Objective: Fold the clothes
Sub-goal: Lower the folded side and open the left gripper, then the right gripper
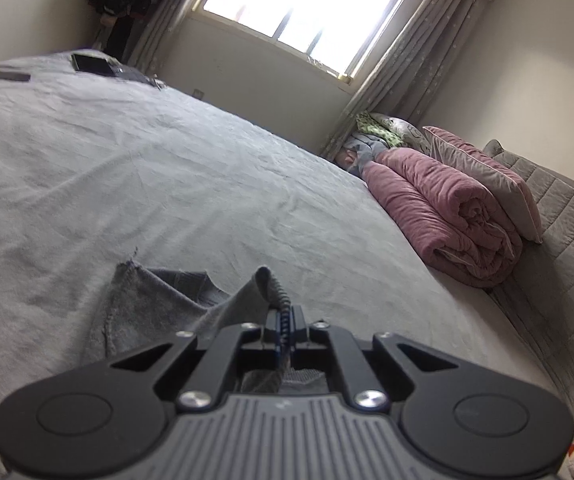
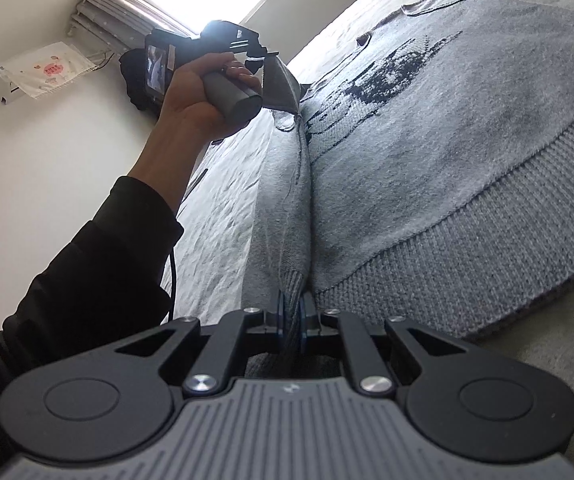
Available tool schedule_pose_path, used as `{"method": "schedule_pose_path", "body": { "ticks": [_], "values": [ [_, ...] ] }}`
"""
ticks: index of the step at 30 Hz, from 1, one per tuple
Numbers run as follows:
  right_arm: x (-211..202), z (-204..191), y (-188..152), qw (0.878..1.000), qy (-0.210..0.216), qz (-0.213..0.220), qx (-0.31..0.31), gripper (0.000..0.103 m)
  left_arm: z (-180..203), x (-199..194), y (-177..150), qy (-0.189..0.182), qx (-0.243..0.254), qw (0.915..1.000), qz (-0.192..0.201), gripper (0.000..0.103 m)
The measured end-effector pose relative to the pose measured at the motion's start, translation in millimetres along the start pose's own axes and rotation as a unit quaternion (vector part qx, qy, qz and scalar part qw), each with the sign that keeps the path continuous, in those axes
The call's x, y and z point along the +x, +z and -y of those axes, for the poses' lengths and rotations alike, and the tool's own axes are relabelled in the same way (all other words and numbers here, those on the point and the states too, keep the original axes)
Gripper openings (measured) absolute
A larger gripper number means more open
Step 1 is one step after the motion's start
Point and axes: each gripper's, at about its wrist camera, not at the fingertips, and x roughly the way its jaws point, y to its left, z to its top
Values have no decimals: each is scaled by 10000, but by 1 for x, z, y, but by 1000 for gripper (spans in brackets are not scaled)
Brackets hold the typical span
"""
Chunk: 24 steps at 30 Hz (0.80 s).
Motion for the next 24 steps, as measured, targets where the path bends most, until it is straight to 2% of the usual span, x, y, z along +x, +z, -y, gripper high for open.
{"method": "schedule_pose_path", "body": {
  "ticks": [2, 4, 5, 10, 17, 24],
  "values": [
    [0, -1, 1, 10000, -49, 23, -58, 14, -2, 2, 0, -4, -58, 9999, -93, 9],
    [-1, -2, 2, 9998, -94, 36, -152, 15, -4, -1, 2, 58, -28, 10000, -44, 29],
    [-2, -3, 2, 9996, -140, 64, -226, 15, -5, -4, 4, 111, 11, 9999, 34, 32],
    [-3, 0, 9, 9989, -297, 161, -328, 16, -25, -11, 15, 675, 315, 9971, 141, 33],
    [-3, 3, 13, 9984, -388, 164, -377, 17, -73, 0, 14, 1425, 427, 9885, -258, 33],
    [0, 1, 15, 9979, -408, 128, -488, 18, -95, -3, 19, 1680, 383, 9845, -337, 33]
  ]
}}
